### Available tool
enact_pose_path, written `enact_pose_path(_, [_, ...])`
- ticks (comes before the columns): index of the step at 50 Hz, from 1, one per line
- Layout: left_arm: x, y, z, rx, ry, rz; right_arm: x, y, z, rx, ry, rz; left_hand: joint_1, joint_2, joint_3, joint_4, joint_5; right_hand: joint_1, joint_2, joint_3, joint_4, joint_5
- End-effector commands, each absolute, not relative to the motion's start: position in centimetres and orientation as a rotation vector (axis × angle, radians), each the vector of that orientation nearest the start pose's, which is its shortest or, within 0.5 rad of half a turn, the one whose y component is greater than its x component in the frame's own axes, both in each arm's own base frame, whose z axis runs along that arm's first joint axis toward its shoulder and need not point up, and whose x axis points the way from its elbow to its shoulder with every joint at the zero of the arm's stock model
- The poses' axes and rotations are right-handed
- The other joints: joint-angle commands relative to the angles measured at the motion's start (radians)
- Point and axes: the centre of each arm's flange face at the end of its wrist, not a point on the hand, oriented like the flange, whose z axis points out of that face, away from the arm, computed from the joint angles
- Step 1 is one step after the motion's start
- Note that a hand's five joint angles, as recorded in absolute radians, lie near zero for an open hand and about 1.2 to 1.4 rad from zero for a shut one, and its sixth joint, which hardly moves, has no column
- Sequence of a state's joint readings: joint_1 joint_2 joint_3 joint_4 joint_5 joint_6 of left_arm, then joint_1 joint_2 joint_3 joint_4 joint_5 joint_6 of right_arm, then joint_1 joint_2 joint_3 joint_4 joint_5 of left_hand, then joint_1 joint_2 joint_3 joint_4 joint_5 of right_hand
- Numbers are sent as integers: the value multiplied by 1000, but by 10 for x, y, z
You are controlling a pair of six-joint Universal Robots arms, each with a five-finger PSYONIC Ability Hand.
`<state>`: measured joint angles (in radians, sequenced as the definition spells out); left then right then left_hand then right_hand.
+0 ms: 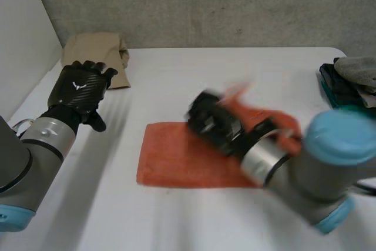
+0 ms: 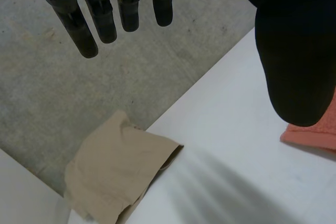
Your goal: Fold the laundry.
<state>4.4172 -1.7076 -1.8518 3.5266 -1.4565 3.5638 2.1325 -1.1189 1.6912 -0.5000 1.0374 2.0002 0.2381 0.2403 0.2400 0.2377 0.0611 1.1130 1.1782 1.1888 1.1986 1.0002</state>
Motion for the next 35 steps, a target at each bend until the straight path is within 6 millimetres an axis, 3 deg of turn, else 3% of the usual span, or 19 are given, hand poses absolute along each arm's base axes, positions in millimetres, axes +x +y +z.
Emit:
enact_pose_path(1, [-245, -255, 220, 951, 2070, -2235, 375, -165, 122, -2099, 969, -1973, -10, -12, -12, -10, -7, 174, 109, 98, 88, 112])
enact_pose_path(2, [-246, -255, 219, 957, 2075, -2235, 374, -169, 125, -2089, 1023, -1997, -10, -12, -12, -10, -7, -385, -450, -461, -471, -447])
enact_pose_path(4, [-254, -253, 216, 988, 2081, -2238, 372, -175, 127, -2063, 1120, -2026, -10, -12, -12, -10, -7, -938, -1004, -1014, -1024, -1000])
enact_pose_path(8, [-277, -243, 218, 1075, 2065, -2285, 359, -195, 150, -1848, 1420, -2101, -10, -12, -12, -10, -7, -938, -1004, -1014, -1024, -1000])
enact_pose_path(9, [-281, -242, 218, 1088, 2063, -2291, 346, -207, 172, -1674, 1525, -2137, -10, -12, -12, -10, -7, -938, -1004, -1014, -1024, -1000])
enact_pose_path(11, [-293, -236, 217, 1136, 2056, -2313, 331, -215, 184, -1528, 1617, -2124, -10, -12, -12, -10, -7, -938, -1004, -1014, -1024, -1000])
enact_pose_path(12, [-298, -234, 218, 1152, 2050, -2324, 316, -221, 193, -1362, 1709, -2084, -10, -12, -12, -10, -7, -938, -1004, -1014, -1024, -1000])
enact_pose_path(16, [-323, -217, 213, 1267, 2044, -2356, 288, -228, 195, -1123, 1883, -1944, -4, -6, -6, -4, -2, -938, -1004, -1014, -1024, -1000])
enact_pose_path(18, [-343, -205, 205, 1355, 2039, -2365, 277, -230, 192, -1080, 1961, -1893, -4, -6, -6, -4, -2, -938, -1004, -1014, -1024, -1000])
enact_pose_path(23, [-370, -191, 179, 1434, 2073, -2308, 240, -240, 175, -1041, 2195, -1774, 8, 5, 6, 8, 10, -938, -1004, -1014, -1024, -1000])
enact_pose_path(28, [-373, -199, 151, 1334, 2117, -2192, 215, -246, 160, -1064, 2322, -1746, 14, 11, 12, 14, 16, -938, -1004, -1014, -1024, -1000])
enact_pose_path(35, [-367, -207, 128, 1248, 2148, -2080, 211, -243, 153, -1086, 2349, -1717, 37, 35, 35, 37, 39, -938, -1004, -1014, -1024, -1000])
